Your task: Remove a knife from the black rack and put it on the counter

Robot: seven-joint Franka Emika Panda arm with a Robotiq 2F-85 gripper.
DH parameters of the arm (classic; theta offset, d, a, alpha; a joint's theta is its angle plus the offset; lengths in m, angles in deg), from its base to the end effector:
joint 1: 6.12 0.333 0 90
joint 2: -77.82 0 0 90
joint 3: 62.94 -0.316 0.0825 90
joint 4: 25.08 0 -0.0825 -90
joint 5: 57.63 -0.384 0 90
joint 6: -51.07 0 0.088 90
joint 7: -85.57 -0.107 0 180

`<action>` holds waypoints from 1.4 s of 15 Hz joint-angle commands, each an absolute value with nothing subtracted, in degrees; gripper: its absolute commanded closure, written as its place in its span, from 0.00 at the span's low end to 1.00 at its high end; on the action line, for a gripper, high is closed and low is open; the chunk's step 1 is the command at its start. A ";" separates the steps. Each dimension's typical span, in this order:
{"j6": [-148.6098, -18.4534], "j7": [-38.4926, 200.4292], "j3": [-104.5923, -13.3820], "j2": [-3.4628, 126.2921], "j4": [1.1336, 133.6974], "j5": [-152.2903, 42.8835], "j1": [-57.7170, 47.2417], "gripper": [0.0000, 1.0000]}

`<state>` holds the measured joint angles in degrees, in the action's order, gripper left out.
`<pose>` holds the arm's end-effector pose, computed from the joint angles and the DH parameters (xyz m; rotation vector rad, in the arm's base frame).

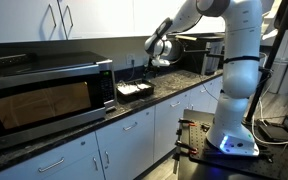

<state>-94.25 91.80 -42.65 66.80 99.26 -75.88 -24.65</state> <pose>0.4475 -0.3607 0.3285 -2.8226 1.1964 -0.3538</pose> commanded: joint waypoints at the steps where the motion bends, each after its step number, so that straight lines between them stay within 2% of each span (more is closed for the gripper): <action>1: -93.28 92.47 -45.38 62.31 94.31 -77.77 -27.05 0.00; 2: -92.99 92.55 -45.89 61.40 93.32 -77.71 -27.47 0.00; 3: -92.60 92.49 -46.50 60.38 92.07 -77.81 -27.89 0.05; 5: -91.84 92.64 -47.49 58.40 89.64 -77.68 -28.76 0.10; 9: -89.85 92.88 -49.62 54.80 85.14 -77.91 -30.45 0.13; 13: -86.81 93.60 -51.56 51.62 81.77 -77.59 -31.45 0.24; 14: -85.99 93.87 -52.07 50.93 81.07 -77.61 -31.66 0.46; 15: -85.40 93.72 -52.33 50.28 80.38 -77.43 -31.65 0.47; 16: -84.73 93.89 -52.57 49.71 79.92 -77.30 -31.80 0.53; 19: -82.97 93.61 -53.00 48.18 78.37 -77.13 -31.93 0.60; 21: -82.46 93.14 -52.81 47.64 77.82 -76.91 -31.89 0.55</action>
